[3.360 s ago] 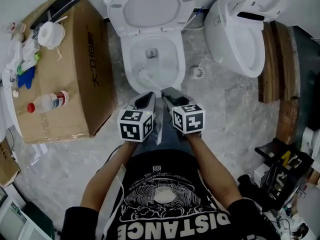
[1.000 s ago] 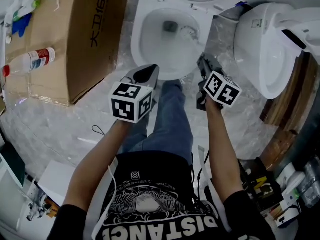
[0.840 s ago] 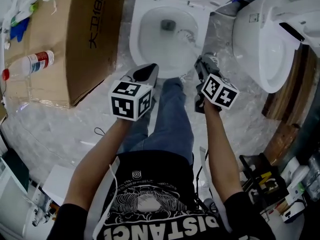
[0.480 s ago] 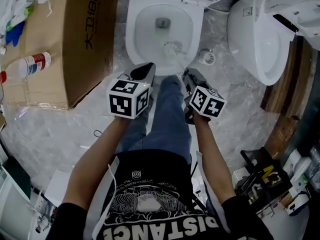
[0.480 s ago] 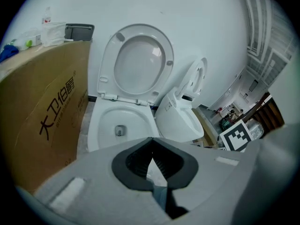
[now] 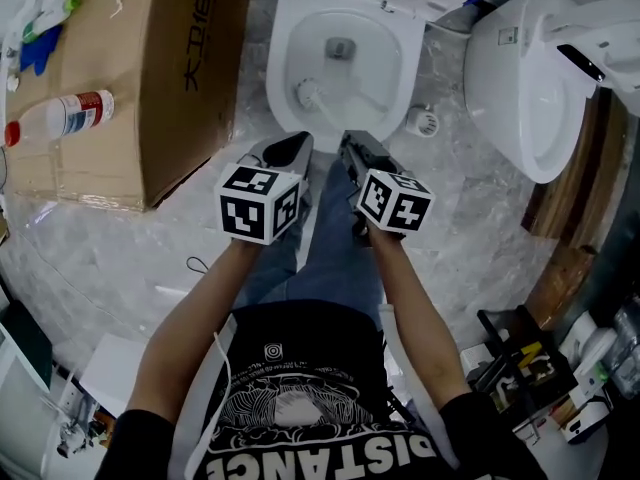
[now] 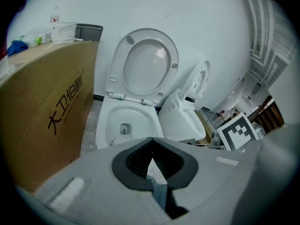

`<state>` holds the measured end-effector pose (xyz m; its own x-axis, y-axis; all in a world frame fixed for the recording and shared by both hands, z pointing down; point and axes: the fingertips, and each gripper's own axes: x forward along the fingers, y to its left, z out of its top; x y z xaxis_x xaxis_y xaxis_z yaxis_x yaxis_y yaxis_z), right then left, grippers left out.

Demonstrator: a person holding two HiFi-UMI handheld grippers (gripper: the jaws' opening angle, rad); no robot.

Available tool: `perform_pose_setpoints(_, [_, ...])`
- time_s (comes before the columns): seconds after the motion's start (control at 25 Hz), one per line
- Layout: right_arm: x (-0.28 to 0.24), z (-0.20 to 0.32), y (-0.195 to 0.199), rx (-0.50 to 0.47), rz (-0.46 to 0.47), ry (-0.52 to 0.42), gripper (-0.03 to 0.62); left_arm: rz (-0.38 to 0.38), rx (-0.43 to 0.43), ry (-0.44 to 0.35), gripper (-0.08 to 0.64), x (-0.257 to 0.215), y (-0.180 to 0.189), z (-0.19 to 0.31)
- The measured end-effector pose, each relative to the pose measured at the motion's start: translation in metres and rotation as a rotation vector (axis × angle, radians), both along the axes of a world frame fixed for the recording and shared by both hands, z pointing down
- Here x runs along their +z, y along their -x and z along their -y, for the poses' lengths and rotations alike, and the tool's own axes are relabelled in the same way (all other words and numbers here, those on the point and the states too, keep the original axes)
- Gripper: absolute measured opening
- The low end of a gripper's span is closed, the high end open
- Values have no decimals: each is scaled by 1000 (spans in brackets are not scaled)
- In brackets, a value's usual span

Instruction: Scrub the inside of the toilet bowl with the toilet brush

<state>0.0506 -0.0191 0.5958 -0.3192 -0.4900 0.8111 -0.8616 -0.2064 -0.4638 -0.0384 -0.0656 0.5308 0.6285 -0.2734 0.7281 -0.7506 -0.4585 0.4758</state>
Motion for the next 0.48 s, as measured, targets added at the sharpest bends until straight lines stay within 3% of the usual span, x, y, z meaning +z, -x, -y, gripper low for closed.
perform_pose_setpoints(0.28, [-2,35,4,-27,-7,-36,167,12,-37,3,-2,0,15,0])
perform_pose_setpoints(0.48, [6,31,-14,17,-19,-12,167,14,-46,-6,-2,1,13,5])
